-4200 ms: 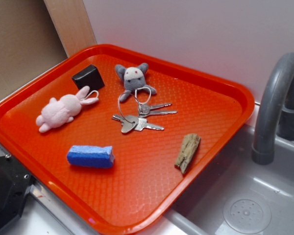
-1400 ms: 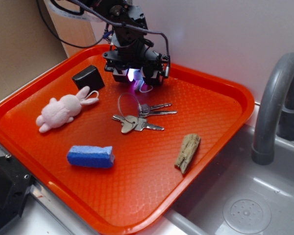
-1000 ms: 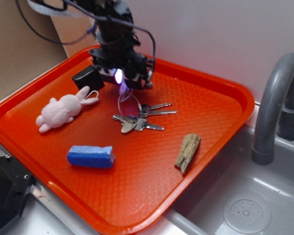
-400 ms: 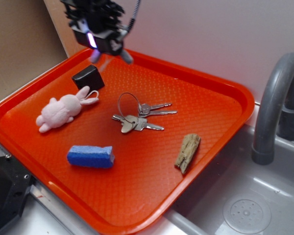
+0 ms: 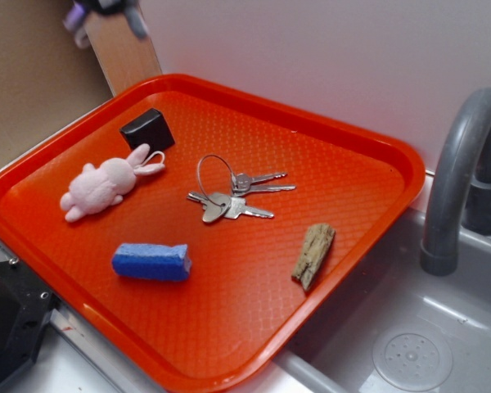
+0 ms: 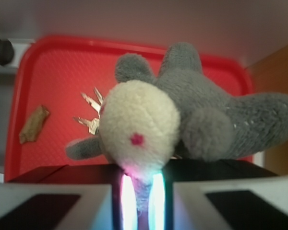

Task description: Grab the gray animal.

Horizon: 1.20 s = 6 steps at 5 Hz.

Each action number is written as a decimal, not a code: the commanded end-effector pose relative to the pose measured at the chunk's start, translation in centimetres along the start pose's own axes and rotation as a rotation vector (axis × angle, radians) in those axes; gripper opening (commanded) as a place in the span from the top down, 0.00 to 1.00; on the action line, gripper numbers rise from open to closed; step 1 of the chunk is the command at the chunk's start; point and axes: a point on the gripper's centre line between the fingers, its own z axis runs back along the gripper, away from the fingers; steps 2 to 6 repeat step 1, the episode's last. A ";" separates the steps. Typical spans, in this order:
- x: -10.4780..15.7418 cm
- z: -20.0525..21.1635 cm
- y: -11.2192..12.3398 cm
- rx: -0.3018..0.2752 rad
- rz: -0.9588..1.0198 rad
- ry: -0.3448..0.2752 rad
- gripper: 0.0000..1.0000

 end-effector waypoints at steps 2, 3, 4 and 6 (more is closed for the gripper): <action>1.1 2.4 1.9 -0.014 -0.015 -0.069 1.00; 1.1 2.4 1.9 -0.014 -0.015 -0.069 1.00; 1.1 2.4 1.9 -0.014 -0.015 -0.069 1.00; 1.1 2.4 1.9 -0.014 -0.015 -0.069 1.00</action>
